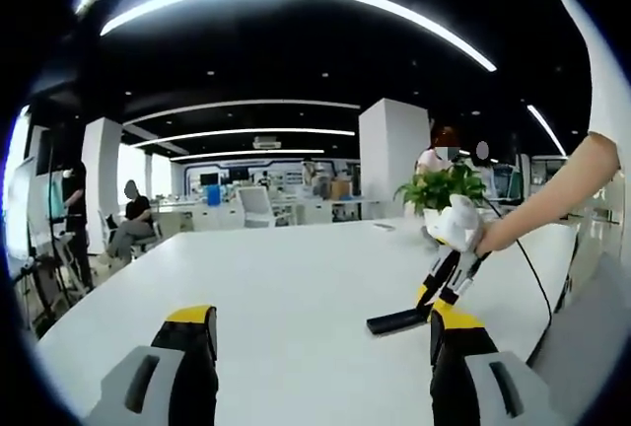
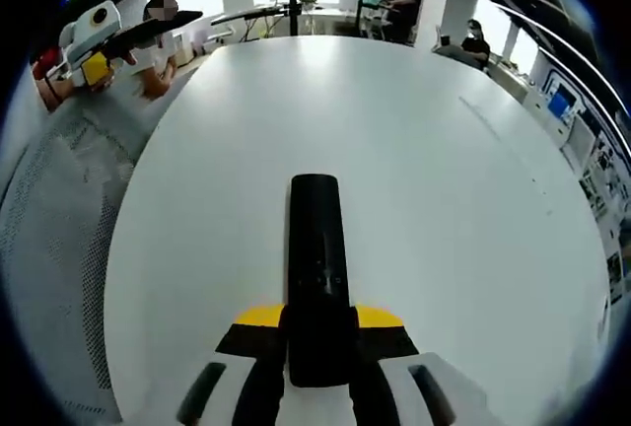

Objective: Press the specified remote control buttons in sequence, fully releasing each button before pressing the next.

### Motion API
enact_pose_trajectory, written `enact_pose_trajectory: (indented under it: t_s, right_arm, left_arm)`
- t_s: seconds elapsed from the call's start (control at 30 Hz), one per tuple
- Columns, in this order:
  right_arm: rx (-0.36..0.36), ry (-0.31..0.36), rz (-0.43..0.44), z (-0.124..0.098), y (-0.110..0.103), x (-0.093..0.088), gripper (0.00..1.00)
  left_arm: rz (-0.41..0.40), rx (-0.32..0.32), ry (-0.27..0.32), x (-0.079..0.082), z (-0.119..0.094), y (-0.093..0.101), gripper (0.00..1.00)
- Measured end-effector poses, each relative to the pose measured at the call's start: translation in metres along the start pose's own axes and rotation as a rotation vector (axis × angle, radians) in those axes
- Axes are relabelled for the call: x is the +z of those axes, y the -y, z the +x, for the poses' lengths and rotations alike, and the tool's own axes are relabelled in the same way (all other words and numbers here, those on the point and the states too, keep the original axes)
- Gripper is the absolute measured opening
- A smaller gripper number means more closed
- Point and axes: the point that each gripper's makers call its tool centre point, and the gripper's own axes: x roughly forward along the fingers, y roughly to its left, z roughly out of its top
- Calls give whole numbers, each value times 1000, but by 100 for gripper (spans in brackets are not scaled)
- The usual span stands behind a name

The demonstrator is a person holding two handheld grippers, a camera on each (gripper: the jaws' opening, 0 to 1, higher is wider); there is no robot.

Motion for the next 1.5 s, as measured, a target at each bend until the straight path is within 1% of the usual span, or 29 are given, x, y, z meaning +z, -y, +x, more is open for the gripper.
enact_pose_trajectory:
  t_s: [0.17, 0.27, 0.43, 0.6, 0.73, 0.8, 0.9, 1.03, 1.2, 1.3, 1.5]
  right_arm:
    - [6, -6, 1, -1, 12, -2, 22]
    - [0, -7, 13, -2, 24, -4, 22]
    - [2, -33, 14, -2, 41, -6, 22]
    - [1, -44, 24, -2, 55, -6, 22]
    - [-3, -46, 32, -2, 71, -7, 22]
    - [-8, -44, 46, -2, 78, -7, 22]
    - [-12, -52, 48, -2, 87, -6, 22]
    - [-5, -73, 32, -1, 93, -6, 22]
    - [-1, -85, 27, -2, 99, -6, 22]
    - [3, -91, 23, -2, 101, -6, 22]
    - [2, -70, 14, -3, 98, -6, 22]
  left_arm:
    - [-1, -3, -1, 0, 0, 1, 92]
    - [2, -8, -6, -1, 0, 2, 92]
    - [5, -11, -14, -2, 1, 3, 92]
    - [15, -16, -25, -4, 1, 4, 91]
    - [3, -22, -30, -5, 2, 5, 91]
    - [-22, -39, -18, -3, 2, 7, 91]
    - [-25, -39, -23, -5, 2, 6, 91]
    - [-12, -39, -30, -6, 3, 7, 91]
    - [-20, -37, -33, -7, 3, 6, 91]
    - [-11, -37, -40, -8, 3, 6, 91]
    - [-10, -34, -39, -8, 3, 5, 91]
